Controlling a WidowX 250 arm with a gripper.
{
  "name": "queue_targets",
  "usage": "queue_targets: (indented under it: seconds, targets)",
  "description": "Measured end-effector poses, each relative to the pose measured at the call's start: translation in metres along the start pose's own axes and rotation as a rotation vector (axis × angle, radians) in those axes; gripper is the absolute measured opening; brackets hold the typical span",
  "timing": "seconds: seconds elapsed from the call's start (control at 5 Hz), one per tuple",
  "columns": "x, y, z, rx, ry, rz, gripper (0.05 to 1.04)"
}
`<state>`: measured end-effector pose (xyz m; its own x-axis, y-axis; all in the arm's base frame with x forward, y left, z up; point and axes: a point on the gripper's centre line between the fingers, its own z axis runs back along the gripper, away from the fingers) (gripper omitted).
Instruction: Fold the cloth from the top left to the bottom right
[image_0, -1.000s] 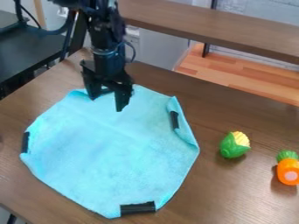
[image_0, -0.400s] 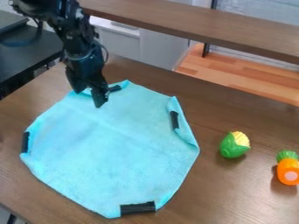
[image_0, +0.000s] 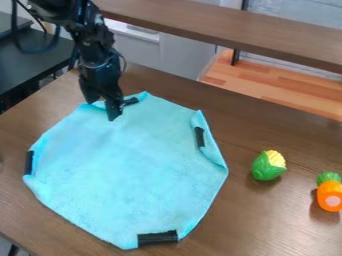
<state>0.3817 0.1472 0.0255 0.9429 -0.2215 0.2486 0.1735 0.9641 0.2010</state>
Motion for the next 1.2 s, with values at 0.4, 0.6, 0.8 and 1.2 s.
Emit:
queue_targets:
  seconds: [0.4, 0.6, 0.8, 1.2]
  targets:
    - [0.027, 0.004, -0.010, 0.027, -0.018, -0.002, 0.999]
    - [0.036, 0.001, -0.014, 0.029, -0.014, -0.012, 1.000]
    - [0.044, 0.002, -0.019, 0.036, -0.005, -0.010, 1.000]
    - [0.052, 0.000, -0.038, 0.080, 0.026, -0.017, 0.971]
